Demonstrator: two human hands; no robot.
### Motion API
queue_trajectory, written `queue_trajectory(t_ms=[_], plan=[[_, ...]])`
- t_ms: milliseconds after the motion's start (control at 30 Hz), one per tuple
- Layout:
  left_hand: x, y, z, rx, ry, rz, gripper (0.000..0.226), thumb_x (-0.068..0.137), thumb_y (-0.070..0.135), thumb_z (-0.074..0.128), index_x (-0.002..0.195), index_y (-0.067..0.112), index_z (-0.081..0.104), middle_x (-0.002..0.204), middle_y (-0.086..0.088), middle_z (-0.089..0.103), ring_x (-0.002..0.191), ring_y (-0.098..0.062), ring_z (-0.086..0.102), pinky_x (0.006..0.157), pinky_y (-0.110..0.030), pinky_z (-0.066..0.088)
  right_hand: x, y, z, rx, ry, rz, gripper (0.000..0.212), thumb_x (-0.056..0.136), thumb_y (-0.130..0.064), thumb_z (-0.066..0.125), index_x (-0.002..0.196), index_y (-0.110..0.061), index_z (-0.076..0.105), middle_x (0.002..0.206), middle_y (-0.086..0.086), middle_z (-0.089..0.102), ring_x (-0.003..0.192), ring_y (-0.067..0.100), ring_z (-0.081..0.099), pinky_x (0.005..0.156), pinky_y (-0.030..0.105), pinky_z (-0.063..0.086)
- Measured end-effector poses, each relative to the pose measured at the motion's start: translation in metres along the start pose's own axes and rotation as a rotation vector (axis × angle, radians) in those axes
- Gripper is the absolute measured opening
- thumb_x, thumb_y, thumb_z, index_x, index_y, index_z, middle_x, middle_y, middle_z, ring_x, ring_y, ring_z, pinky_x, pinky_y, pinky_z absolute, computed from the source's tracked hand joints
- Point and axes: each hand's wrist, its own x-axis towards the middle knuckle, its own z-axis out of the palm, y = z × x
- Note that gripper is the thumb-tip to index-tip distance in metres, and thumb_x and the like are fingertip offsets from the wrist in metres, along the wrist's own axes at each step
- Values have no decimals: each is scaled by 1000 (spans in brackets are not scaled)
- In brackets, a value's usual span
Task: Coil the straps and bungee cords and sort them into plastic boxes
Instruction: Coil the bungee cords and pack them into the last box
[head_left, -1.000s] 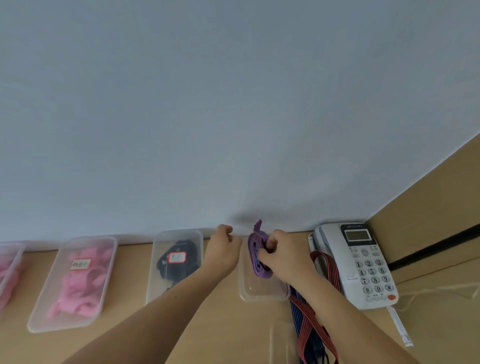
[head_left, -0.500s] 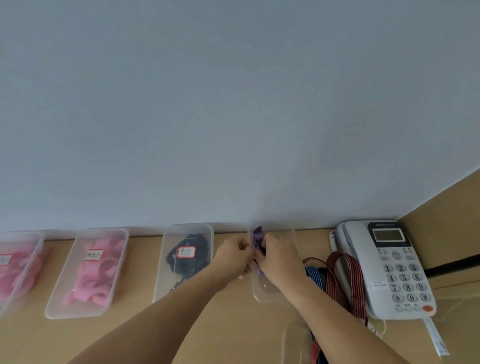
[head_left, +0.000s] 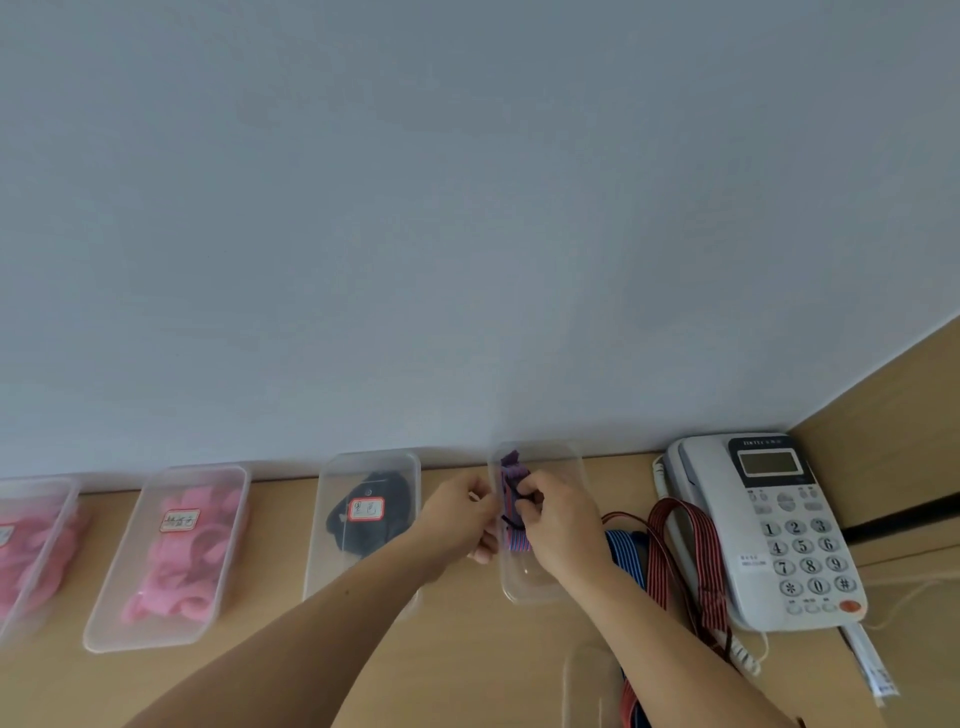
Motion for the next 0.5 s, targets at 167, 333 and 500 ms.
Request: queue_trajectory(t_ms=[167,333,500], plan=[[-2,0,0,-11,12,-10,12,94,6,44,87,5,54,59,-6,64,48,-19,59,48,-28,52,-3,-3,-1,84,22,36,19,87,-17,68,106,-21,66,97,-9,62,86,13,61,73,21,41],[-4,-3,2,-14,46,-31,17,95,10,46,104,-1,55,67,-9,66,49,-19,59,51,-30,51,-6,-7,-1,90,81,11,23,87,-17,67,110,-21,66,100,-8,60,87,7,54,72,16,36],[-2,-3,2,487,230,194,43,95,23,51,136,16,43,121,-2,57,104,-20,59,84,-32,48,-9,-8,-4,105,97,25,22,88,-16,65,110,-16,68,109,-2,67,102,15,62,79,19,40]])
